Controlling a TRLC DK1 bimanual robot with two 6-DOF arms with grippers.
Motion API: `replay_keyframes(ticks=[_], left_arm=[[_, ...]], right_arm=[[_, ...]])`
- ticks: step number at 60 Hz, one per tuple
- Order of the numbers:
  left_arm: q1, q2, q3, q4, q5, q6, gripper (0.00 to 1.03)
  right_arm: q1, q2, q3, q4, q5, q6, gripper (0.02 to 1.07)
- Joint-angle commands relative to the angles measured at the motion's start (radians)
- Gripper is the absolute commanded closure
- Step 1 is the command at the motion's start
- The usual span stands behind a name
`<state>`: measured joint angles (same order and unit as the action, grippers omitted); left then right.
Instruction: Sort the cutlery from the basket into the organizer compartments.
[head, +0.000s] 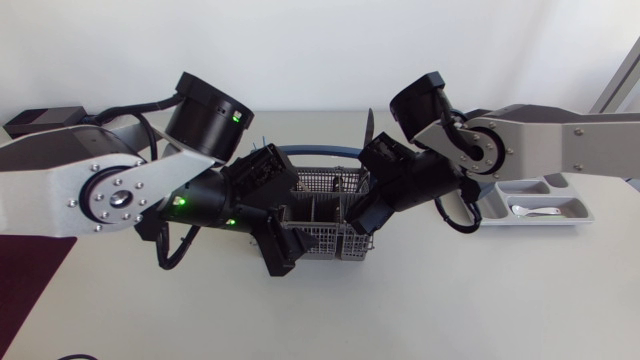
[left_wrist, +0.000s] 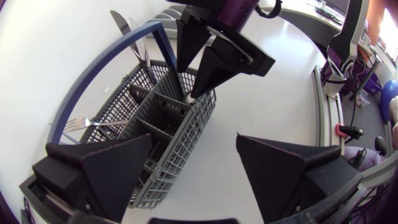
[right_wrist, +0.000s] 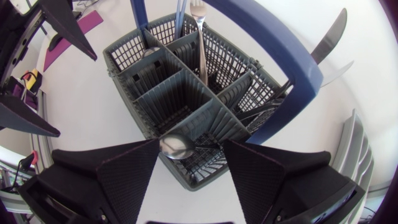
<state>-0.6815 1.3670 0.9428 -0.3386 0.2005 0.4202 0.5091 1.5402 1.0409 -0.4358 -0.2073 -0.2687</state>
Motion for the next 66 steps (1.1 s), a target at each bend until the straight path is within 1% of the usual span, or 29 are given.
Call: replay_keyframes(ticks=[1,16,24,29,32,35,39,48,59,66], left_arm=[[0.01,0.017,-0.033,0.007,-0.001,0.02,0.1],[0.01,0.014,-0.039,0.012,-0.001,0.02,0.1],[0.01,0.014,-0.041,0.012,-0.001,0.022,0.1],[0.01,0.012,-0.041,0.012,-0.001,0.022,0.1],[0.01,0.01,-0.041,0.012,-0.001,0.022,0.1],[0.011,0.01,-0.041,0.012,0.0,0.022,0.1],[0.011,0.007,-0.041,0.012,0.0,0.023,0.1],[0.01,0.006,-0.039,0.012,-0.001,0.023,0.1],[0.01,0.004,-0.039,0.012,-0.001,0.023,0.1],[0.007,0.004,-0.039,0.012,-0.001,0.022,0.1]], right_arm=[[0.006,0.032,0.024,0.006,0.017,0.037,0.34],[0.02,0.058,0.045,-0.02,0.025,0.046,0.34],[0.034,0.086,0.053,-0.027,0.069,0.045,0.34],[0.039,0.106,0.057,-0.035,0.108,0.052,0.39],[0.042,0.112,0.059,-0.035,0.138,0.057,0.4],[0.042,0.113,0.059,-0.037,0.146,0.062,0.4],[0.042,0.113,0.061,-0.04,0.171,0.062,0.43],[0.042,0.084,0.061,-0.066,0.183,0.049,0.44],[0.069,0.041,0.061,-0.093,0.307,0.0,0.43],[0.08,0.038,0.071,-0.126,0.361,-0.014,0.43]])
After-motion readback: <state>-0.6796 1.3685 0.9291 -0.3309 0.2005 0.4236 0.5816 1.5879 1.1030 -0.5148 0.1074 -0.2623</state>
